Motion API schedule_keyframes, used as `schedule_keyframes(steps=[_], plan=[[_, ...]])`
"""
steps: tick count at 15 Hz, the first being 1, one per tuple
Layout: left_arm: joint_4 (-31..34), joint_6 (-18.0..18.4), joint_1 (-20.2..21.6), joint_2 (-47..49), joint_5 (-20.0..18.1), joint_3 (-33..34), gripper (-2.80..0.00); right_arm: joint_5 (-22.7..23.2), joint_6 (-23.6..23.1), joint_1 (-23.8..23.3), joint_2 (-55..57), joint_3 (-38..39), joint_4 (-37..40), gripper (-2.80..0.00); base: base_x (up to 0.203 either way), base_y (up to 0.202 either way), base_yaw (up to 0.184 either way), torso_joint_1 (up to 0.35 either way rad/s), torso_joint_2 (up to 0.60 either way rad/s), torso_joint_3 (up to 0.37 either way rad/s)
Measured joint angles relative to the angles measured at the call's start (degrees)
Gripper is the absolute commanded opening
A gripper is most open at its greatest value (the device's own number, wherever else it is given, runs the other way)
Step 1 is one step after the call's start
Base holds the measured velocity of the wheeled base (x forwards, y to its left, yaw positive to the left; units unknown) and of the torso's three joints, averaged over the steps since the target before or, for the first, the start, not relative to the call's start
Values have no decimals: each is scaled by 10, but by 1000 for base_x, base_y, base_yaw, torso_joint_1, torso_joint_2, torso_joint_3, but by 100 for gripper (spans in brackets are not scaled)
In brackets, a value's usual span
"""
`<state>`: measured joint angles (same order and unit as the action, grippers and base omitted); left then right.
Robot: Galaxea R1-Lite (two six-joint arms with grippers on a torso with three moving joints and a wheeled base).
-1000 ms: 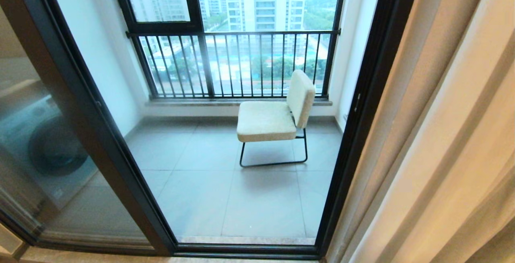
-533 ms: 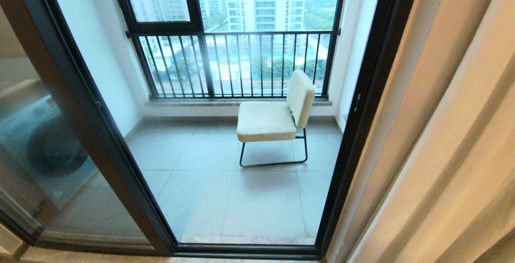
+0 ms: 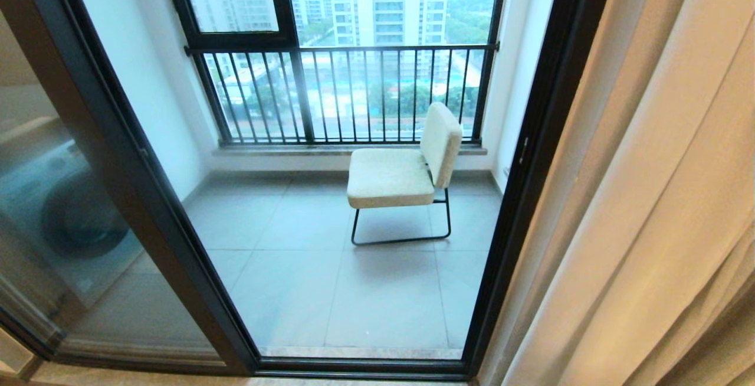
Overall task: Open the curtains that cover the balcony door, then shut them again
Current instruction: Pull the inner curtains open on both sides
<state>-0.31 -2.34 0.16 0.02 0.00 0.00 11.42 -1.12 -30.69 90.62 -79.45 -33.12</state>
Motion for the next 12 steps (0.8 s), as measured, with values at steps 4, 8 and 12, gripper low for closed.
schedule_keyframes(steps=[4,8,12], plan=[[0,0,0,0,0,0,-280,10,-1,35,-18,24,-5,-280,0,0,0,0,0,0],[0,0,0,0,0,0,-280,9,-1,45,-26,32,-6,0,0,0,0,0,0,0],[0,0,0,0,0,0,-280,9,-18,46,-43,66,-15,0,0,0,0,0,0,0]])
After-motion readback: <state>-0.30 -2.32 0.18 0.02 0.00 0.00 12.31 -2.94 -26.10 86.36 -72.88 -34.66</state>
